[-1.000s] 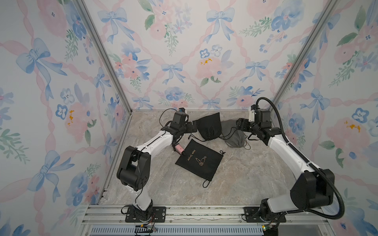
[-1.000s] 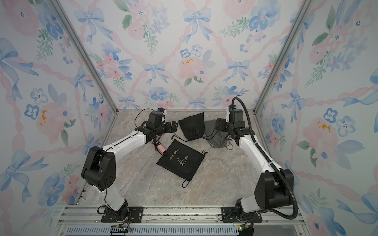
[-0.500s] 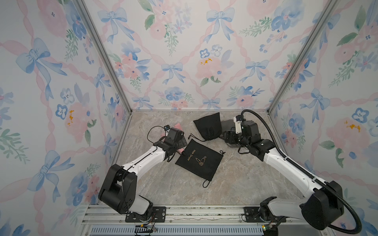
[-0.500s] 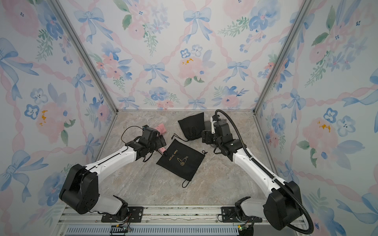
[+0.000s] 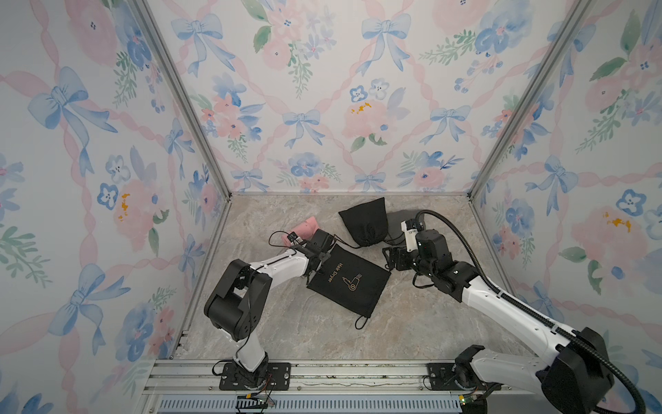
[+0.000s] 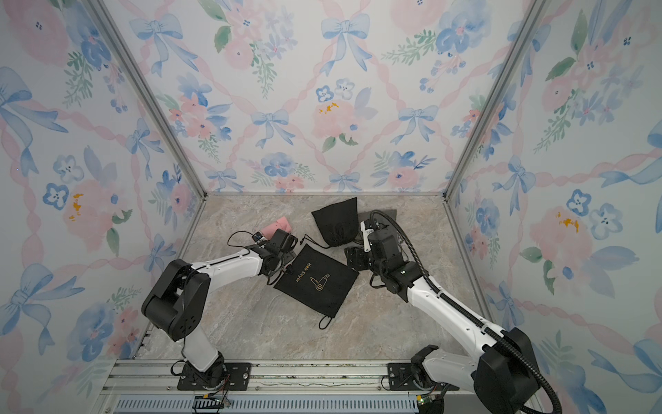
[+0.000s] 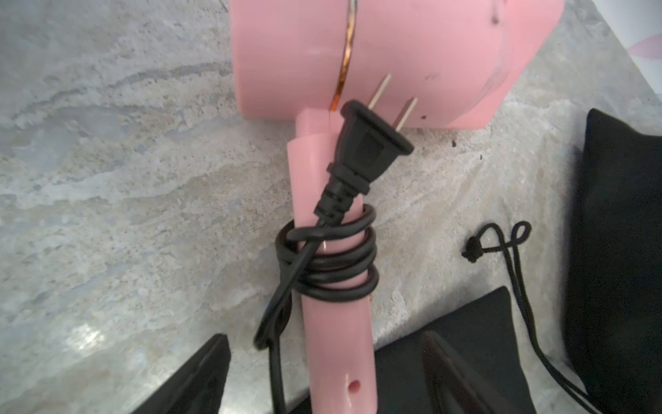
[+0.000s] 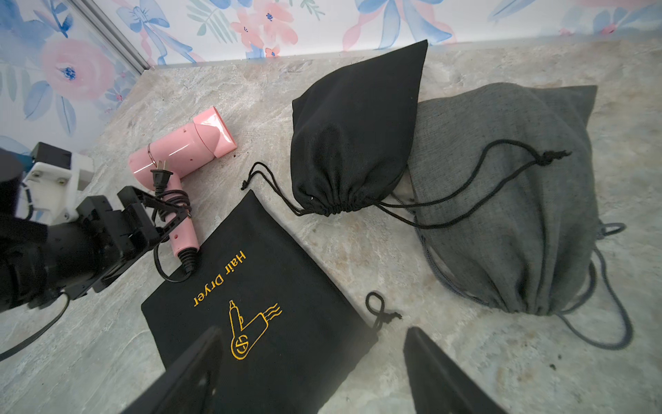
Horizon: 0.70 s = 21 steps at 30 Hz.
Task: Pack away hair dryers
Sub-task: Pick up the hair dryer from the center of the board.
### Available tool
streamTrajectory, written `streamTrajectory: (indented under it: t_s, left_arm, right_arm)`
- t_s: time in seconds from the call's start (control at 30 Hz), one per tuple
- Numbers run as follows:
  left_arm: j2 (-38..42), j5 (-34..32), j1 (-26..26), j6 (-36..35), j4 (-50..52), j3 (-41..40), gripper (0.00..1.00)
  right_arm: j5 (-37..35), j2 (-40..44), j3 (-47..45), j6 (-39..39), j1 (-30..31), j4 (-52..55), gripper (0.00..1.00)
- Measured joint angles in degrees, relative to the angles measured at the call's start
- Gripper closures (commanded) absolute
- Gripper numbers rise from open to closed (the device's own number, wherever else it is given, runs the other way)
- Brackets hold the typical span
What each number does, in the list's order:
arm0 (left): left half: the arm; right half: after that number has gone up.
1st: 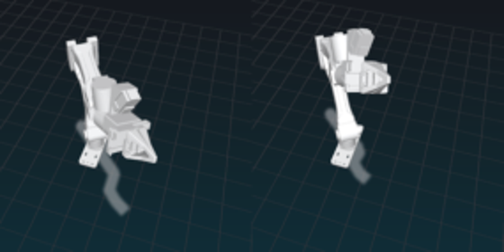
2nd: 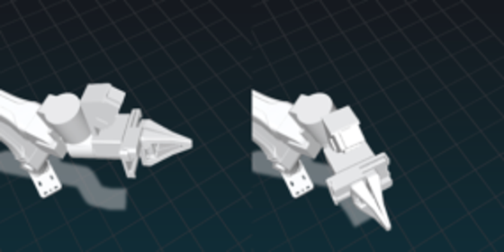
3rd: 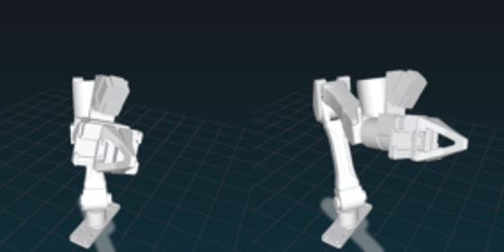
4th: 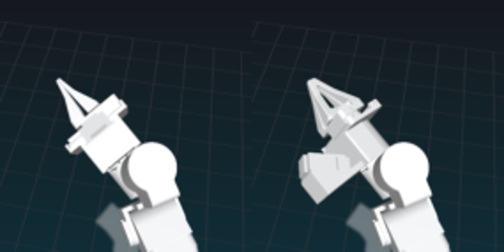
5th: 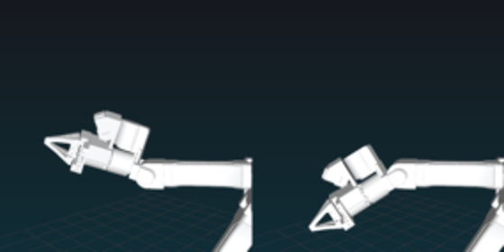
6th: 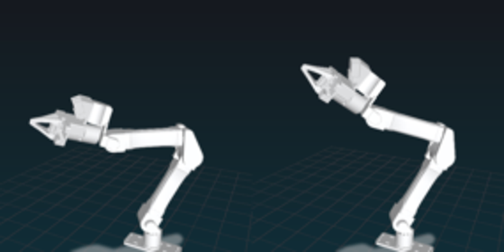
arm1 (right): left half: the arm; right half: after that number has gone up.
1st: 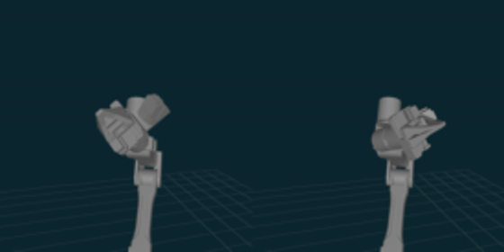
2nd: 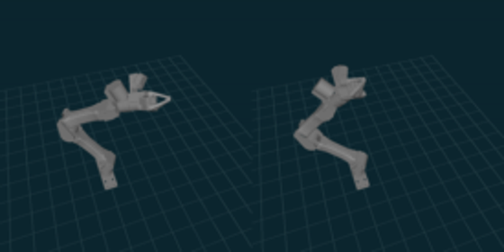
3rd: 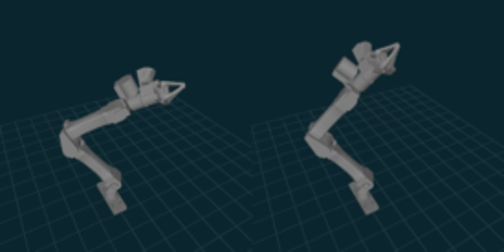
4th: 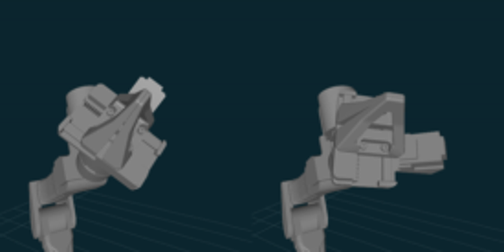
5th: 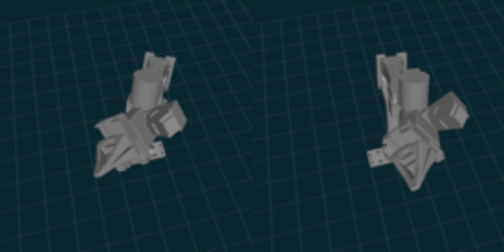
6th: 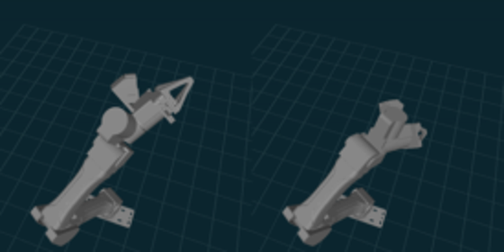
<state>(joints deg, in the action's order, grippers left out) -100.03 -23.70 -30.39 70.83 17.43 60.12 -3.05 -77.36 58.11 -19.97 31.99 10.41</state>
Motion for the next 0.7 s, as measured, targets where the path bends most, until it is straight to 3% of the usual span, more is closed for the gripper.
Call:
streamTrajectory:
  t_s: [0.43, 0.7]
  left_arm:
    - [-5.8, -1.4, 3.9, 1.2, 0.8, 4.6, 0.19]
    - [-9.8, -1.4, 4.2, -0.6, 1.0, 8.4, 0.32]
  right_arm:
    - [0.9, 0.3, -0.5, -0.2, 0.0, -1.6, 0.19]
    - [2.2, -0.2, -0.5, -0.6, -0.3, -1.7, 0.19]
